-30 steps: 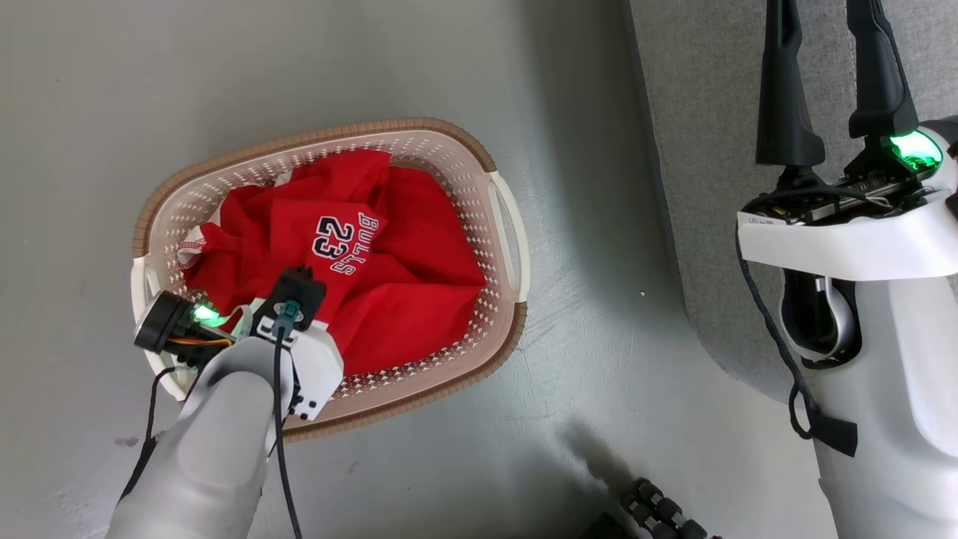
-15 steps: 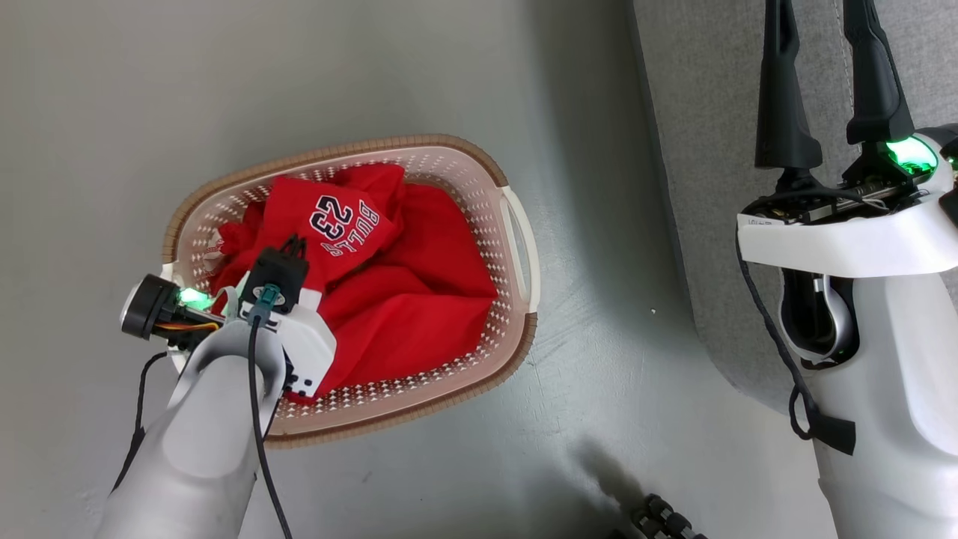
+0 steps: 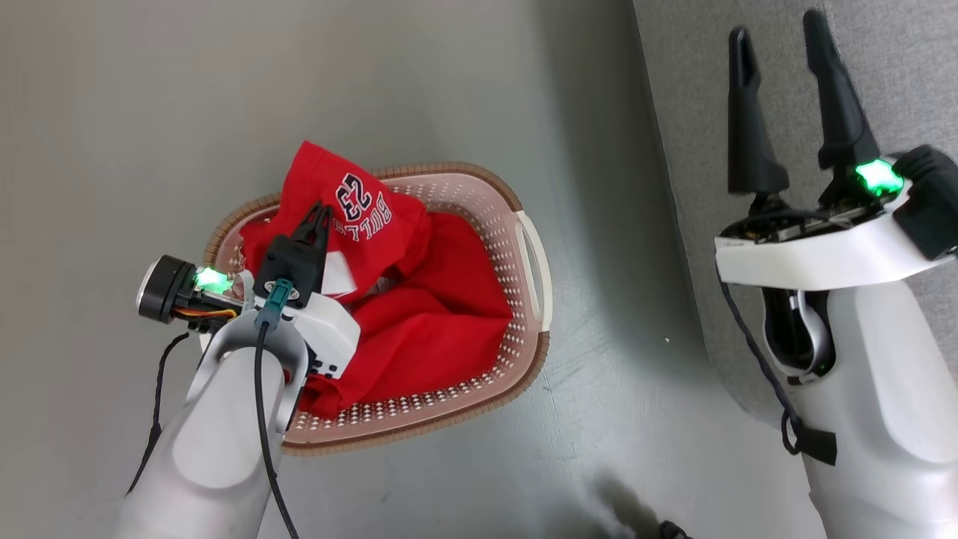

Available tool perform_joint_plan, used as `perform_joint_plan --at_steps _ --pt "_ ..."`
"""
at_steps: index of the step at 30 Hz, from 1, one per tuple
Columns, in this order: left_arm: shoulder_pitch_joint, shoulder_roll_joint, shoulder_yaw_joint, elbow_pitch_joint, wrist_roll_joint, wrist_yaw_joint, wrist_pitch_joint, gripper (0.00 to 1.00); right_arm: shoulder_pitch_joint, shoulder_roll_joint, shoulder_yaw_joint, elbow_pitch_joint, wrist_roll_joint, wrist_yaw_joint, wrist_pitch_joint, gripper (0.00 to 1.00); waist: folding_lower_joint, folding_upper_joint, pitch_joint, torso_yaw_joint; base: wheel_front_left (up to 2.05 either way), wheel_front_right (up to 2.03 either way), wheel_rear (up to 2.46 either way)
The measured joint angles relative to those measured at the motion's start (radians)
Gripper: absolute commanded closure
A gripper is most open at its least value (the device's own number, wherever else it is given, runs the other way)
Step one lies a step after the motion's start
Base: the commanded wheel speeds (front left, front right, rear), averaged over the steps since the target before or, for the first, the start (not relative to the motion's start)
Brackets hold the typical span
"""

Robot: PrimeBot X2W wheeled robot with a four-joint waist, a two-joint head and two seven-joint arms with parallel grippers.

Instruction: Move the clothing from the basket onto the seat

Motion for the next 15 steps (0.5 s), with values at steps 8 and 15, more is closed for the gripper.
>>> perform_joint_plan --at_steps 8,15 --pt "0.047 -0.002 -0.001 -0.13 -0.008 0.005 -0.003 1.0 0.01 0.0 0.0 0.042 -0.022 0.0 0.0 0.0 0.0 0.0 -0.049 0.017 0.0 0.0 0.0" --pt "0.088 0.003 -0.007 -0.236 -0.009 0.007 -0.003 1.0 0.044 -0.001 0.0 0.1 -0.052 0.0 0.0 0.0 0.0 0.0 -0.104 0.034 0.0 0.0 0.0"
